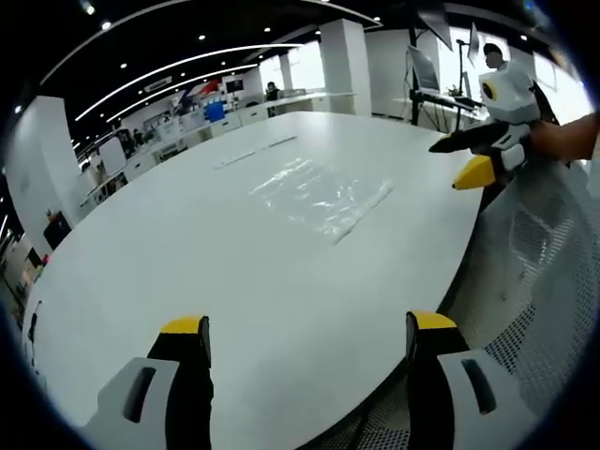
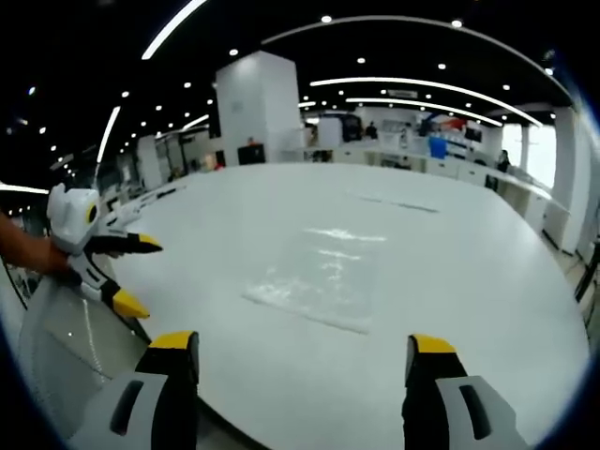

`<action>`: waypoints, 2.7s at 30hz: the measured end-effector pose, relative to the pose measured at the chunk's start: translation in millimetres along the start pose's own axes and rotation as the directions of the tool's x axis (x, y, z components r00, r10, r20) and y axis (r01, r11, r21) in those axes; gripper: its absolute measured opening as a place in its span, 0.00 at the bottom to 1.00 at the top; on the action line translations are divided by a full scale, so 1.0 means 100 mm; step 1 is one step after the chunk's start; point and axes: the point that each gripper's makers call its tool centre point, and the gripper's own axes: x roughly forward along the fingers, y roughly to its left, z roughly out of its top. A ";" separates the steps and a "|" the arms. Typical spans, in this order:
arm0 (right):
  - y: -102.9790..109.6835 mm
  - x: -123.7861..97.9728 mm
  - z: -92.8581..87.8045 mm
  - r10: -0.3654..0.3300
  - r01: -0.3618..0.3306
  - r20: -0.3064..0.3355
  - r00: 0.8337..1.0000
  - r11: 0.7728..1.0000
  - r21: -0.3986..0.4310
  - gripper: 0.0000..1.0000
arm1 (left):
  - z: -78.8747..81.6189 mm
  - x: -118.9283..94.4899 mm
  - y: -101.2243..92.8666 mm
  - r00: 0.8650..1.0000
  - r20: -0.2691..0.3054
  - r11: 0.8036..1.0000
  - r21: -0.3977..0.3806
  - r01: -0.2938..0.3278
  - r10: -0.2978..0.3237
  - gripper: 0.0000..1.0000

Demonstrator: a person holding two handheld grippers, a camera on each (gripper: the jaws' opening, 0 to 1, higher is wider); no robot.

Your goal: Open the resealable bag by pulling the two sides of the seal apart until the entire bag opening is separated and visibly accessible.

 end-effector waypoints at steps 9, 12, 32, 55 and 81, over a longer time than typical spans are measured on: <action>-0.01 0.00 0.01 -0.005 0.005 0.005 1.000 1.000 -0.002 0.90 | -0.01 0.00 0.02 1.000 -0.004 1.000 0.001 -0.006 0.006 0.84; -0.01 0.00 0.02 -0.004 0.004 0.008 1.000 1.000 -0.002 0.90 | 0.00 0.00 0.03 1.000 -0.001 1.000 0.001 -0.010 0.010 0.84; -0.03 -0.02 0.05 -0.017 0.017 0.025 1.000 1.000 0.000 0.90 | -0.02 -0.01 0.03 1.000 -0.008 1.000 0.014 -0.015 0.015 0.85; -0.02 -0.03 0.06 -0.012 0.012 0.033 0.999 1.000 -0.004 0.89 | 0.01 -0.01 0.05 1.000 0.000 0.999 0.026 -0.028 0.028 0.86; -0.01 -0.03 0.04 -0.012 0.012 0.020 1.000 1.000 -0.020 0.90 | -0.01 -0.01 0.04 1.000 -0.006 0.999 0.028 -0.021 0.021 0.88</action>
